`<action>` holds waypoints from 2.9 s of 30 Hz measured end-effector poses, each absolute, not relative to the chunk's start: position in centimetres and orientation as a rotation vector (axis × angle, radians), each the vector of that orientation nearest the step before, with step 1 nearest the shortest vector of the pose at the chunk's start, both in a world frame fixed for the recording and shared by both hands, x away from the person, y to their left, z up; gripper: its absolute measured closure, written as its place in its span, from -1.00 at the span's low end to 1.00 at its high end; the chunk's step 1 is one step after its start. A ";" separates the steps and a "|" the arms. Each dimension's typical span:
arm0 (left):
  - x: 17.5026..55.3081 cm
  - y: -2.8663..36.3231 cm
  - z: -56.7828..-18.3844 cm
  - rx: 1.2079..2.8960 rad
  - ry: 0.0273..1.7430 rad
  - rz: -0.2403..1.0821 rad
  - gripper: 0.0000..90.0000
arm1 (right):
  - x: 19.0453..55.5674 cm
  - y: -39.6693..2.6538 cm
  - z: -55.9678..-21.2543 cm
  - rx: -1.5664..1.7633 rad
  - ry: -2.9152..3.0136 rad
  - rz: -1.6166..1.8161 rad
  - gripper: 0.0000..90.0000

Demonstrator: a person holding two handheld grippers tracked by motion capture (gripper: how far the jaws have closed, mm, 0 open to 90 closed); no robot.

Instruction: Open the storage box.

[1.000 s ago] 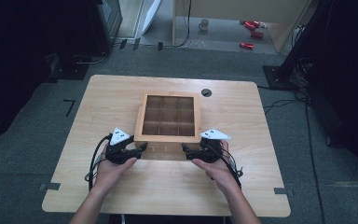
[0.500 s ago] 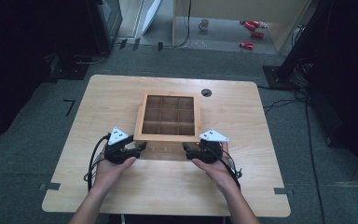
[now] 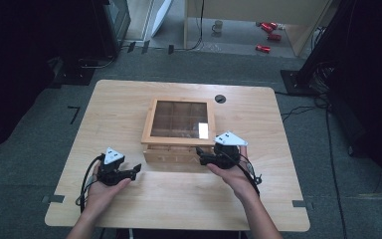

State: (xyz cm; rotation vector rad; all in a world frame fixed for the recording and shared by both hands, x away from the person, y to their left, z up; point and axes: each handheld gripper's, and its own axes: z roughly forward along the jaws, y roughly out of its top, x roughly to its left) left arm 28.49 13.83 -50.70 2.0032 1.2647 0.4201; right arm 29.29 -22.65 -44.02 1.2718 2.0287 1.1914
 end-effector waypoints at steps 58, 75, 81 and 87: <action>27.8 13.9 -51.8 2.053 1.260 0.533 -0.55 | 40.4 -25.2 -35.5 1.048 1.811 1.361 0.15; 27.8 13.8 -51.8 2.052 1.261 0.535 -0.55 | 44.1 -25.2 -36.2 1.131 1.800 1.336 0.21; 27.8 13.9 -51.8 2.051 1.261 0.533 -0.55 | 45.2 -25.2 -37.2 1.166 1.798 1.343 0.21; 27.8 13.9 -51.7 2.050 1.260 0.530 -0.55 | 46.5 -25.3 -38.6 1.205 1.828 1.325 0.22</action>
